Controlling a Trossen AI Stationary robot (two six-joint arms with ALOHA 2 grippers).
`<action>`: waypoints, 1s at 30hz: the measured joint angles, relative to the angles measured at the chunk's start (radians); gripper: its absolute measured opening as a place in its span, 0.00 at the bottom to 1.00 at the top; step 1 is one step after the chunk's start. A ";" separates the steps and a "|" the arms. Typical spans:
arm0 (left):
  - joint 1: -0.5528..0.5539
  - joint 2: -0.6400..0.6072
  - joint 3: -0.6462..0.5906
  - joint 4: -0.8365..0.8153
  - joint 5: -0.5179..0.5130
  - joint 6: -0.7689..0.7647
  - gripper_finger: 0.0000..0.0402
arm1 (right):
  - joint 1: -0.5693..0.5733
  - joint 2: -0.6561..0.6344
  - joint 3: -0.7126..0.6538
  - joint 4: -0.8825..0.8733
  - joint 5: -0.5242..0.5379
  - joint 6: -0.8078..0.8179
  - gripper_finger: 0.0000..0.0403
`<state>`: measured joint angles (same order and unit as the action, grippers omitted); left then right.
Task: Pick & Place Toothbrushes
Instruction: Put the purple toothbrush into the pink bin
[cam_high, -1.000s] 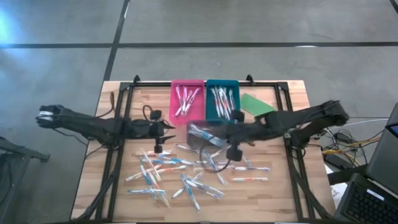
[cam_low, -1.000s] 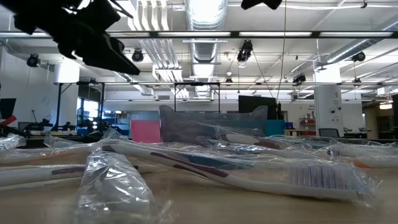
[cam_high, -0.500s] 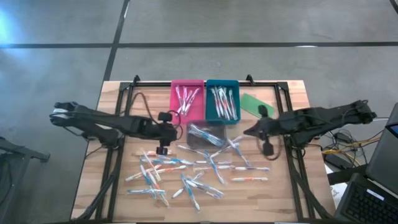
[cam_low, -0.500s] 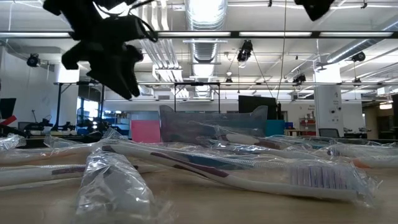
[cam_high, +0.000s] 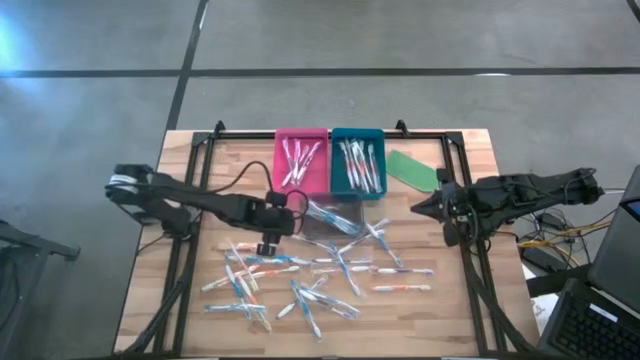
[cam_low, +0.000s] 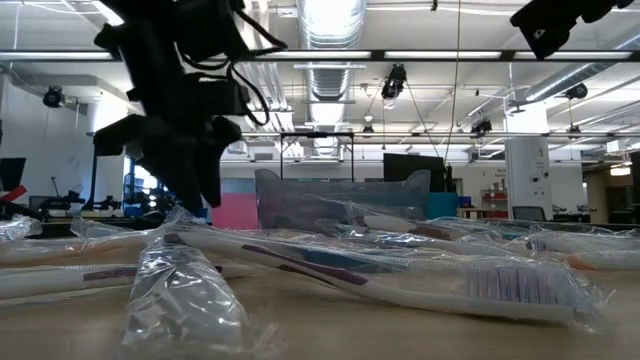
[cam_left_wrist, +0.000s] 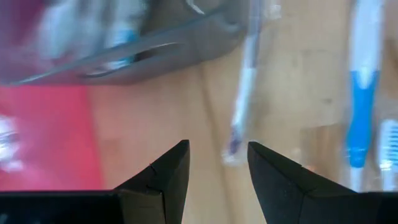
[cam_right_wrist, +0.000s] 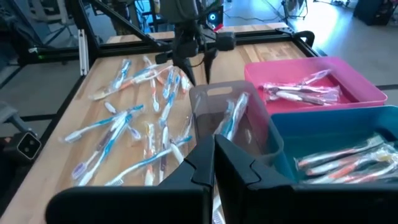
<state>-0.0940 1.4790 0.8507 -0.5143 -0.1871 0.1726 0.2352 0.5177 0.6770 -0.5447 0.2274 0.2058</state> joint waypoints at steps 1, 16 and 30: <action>0.000 0.016 0.005 0.001 0.023 -0.001 0.42 | 0.000 -0.004 -0.005 0.000 0.000 0.000 0.02; 0.000 0.222 0.132 0.002 0.120 0.014 0.42 | 0.000 -0.004 -0.051 -0.001 0.002 0.000 0.02; -0.002 0.235 0.136 -0.018 0.120 0.015 0.25 | 0.000 -0.004 -0.051 -0.003 0.002 0.000 0.02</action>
<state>-0.0956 1.7140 0.9870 -0.5324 -0.0674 0.1878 0.2352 0.5140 0.6262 -0.5476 0.2295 0.2058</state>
